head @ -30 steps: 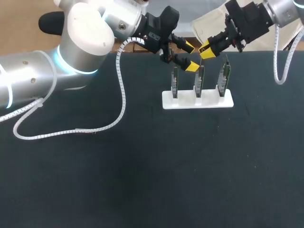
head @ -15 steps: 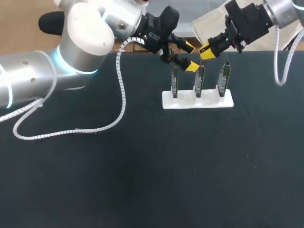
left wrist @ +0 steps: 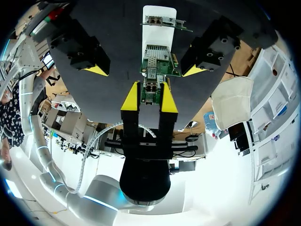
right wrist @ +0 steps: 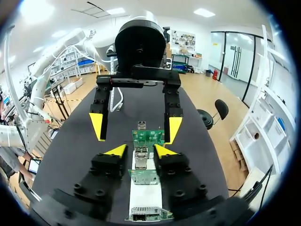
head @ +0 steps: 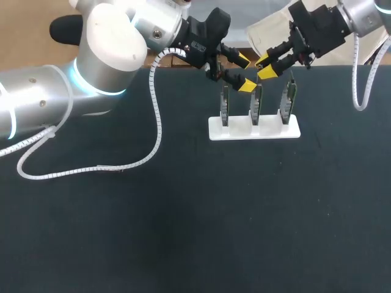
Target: Pick up the optical module with the left hand, and insert it into the network port with the right hand.
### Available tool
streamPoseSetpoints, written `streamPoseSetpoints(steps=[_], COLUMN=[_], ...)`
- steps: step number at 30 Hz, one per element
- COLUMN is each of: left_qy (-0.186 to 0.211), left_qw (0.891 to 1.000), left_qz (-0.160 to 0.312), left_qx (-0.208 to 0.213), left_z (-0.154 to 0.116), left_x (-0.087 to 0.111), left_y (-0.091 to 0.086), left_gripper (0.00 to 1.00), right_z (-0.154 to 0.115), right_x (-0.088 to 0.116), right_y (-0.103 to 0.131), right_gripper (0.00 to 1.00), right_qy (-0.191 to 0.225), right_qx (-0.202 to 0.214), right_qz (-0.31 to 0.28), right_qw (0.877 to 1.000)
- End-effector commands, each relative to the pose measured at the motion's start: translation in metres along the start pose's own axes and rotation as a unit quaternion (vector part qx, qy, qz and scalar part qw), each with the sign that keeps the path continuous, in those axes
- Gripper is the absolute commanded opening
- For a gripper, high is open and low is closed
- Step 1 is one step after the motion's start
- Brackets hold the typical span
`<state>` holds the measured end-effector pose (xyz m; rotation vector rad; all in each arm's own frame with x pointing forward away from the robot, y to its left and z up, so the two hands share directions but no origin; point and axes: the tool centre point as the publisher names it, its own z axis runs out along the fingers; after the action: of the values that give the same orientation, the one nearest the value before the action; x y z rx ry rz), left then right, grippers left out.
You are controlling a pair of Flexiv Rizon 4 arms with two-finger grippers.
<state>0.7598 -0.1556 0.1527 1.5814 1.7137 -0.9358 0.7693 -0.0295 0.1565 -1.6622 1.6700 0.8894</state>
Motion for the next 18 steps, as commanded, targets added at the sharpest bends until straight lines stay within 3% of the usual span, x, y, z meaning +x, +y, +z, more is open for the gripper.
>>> streamPoseSetpoints(steps=[1,18], left_qy=[0.003,0.003], left_qw=[1.000,1.000], left_qz=[-0.001,-0.001], left_qx=[0.002,0.002], left_z=[0.001,0.001], left_x=[-0.001,-0.001], left_y=[0.002,0.002], left_gripper=[1.00,1.00], right_z=[-0.004,-0.028], right_x=[0.000,-0.001], right_y=[0.000,-0.001], right_gripper=[1.00,1.00], right_qy=[-0.002,-0.020], right_qx=[0.003,0.023], right_qz=[0.001,0.013], right_qw=[1.000,0.999])
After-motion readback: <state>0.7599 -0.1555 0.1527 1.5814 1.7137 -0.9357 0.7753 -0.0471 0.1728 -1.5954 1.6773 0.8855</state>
